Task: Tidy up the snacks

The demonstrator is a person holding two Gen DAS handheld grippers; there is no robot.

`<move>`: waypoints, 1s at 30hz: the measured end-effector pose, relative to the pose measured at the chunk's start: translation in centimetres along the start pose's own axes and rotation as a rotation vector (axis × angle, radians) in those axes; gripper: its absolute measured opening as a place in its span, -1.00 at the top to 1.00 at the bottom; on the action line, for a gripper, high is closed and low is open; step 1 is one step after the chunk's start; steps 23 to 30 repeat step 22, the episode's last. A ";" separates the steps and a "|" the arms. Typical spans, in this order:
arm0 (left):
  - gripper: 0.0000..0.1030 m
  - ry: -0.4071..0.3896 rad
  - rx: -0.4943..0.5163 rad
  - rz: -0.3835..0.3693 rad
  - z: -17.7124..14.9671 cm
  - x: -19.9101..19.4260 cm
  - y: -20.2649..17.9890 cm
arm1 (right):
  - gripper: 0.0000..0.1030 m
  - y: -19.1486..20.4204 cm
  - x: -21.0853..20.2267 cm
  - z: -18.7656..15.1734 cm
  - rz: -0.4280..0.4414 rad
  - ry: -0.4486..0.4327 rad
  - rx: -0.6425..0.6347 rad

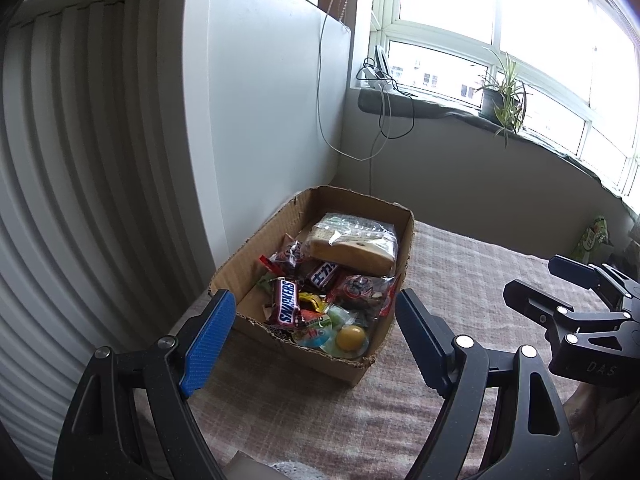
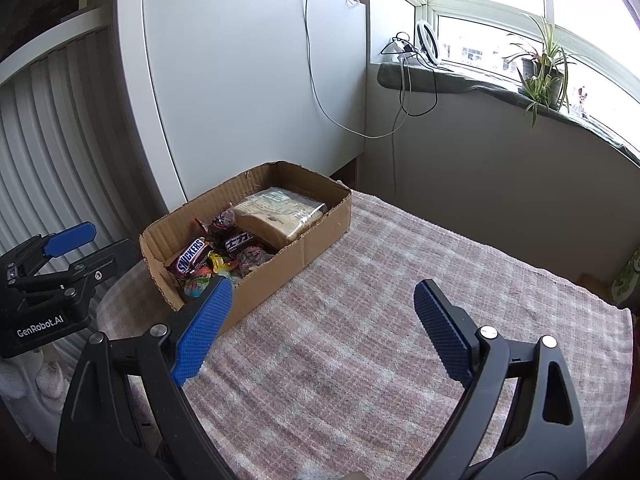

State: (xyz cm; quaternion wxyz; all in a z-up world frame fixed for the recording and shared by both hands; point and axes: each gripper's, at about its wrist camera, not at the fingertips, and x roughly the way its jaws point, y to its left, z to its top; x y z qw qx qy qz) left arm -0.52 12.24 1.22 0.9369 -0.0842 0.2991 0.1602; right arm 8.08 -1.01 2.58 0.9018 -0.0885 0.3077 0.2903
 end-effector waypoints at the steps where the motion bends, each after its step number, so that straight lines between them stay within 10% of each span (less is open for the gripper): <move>1: -0.60 0.000 0.001 -0.001 0.0 0.0 0.0 | -0.83 0.0 0.0 0.0 0.000 -0.001 0.000; 30: -0.60 -0.001 0.008 0.003 -0.2 0.0 -0.4 | -0.83 -0.2 0.5 -0.4 -0.001 0.013 0.006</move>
